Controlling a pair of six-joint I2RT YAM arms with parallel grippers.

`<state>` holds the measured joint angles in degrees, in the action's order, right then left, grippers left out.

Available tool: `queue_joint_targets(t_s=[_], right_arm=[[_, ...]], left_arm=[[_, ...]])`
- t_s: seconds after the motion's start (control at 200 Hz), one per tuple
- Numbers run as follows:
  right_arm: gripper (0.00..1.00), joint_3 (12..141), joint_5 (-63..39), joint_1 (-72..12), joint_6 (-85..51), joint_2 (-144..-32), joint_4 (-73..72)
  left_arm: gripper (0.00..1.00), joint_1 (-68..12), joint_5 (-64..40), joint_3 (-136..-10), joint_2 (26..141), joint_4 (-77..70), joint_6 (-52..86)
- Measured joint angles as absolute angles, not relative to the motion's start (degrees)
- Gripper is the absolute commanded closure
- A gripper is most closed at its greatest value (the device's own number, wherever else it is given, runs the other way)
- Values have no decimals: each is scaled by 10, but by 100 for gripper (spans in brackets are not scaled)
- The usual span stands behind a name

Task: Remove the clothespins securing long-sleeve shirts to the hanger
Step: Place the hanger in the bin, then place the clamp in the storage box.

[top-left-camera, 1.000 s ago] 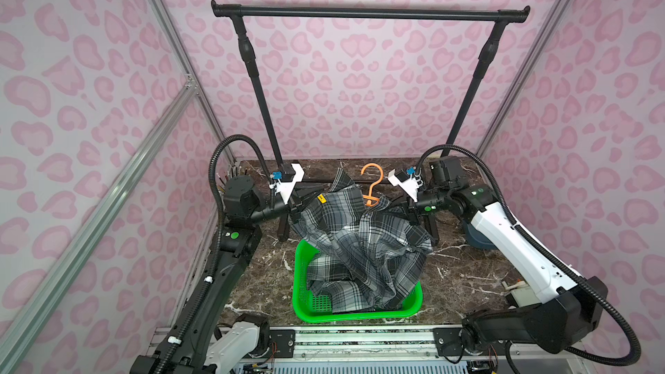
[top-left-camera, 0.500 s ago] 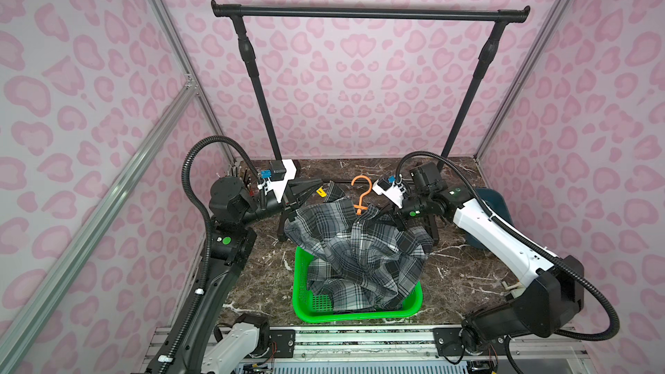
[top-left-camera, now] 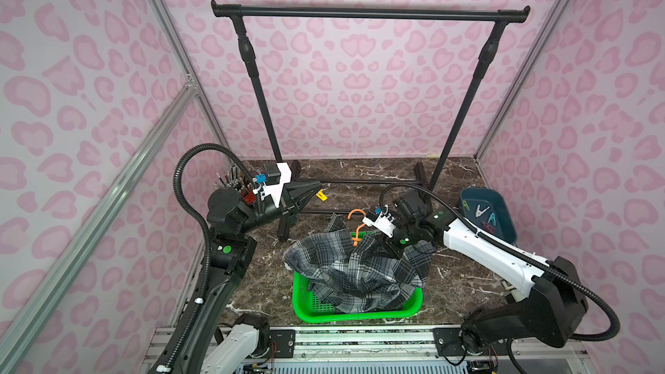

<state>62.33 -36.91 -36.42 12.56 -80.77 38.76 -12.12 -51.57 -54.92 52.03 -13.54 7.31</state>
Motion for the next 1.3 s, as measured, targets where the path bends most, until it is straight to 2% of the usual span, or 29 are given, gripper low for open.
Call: queue_joint_targets(t_s=[0.1, 0.22, 0.32, 0.5, 0.615, 0.625, 0.645, 0.665, 0.7, 0.955, 1.3], right_arm=[[45, 634, -328, -365, 108, -775, 385], [35, 657, -256, -376, 98, -731, 373], [34, 674, -179, -393, 94, -700, 357], [33, 692, -20, -494, 93, -711, 261], [31, 681, 41, -537, 97, -738, 159], [29, 681, 45, -539, 97, -741, 150], [16, 679, 53, -544, 97, -746, 130], [8, 679, 59, -548, 97, -750, 114], [3, 677, 69, -555, 98, -758, 81], [7, 730, 65, -566, 102, -811, -49], [17, 812, 17, -572, 101, -893, -63]], left_arm=[[97, -124, -499, -544, 524, -136, 89], [97, -128, -480, -544, 534, -133, 105], [97, -130, -461, -544, 540, -133, 116], [97, -136, -409, -562, 560, -116, 138], [97, -143, -378, -574, 567, -95, 149], [97, -143, -376, -574, 567, -94, 149], [97, -143, -372, -574, 567, -90, 150], [97, -143, -369, -574, 568, -87, 152], [97, -145, -364, -574, 569, -82, 154], [97, -150, -340, -575, 575, -57, 154], [97, -152, -330, -582, 581, -41, 160]])
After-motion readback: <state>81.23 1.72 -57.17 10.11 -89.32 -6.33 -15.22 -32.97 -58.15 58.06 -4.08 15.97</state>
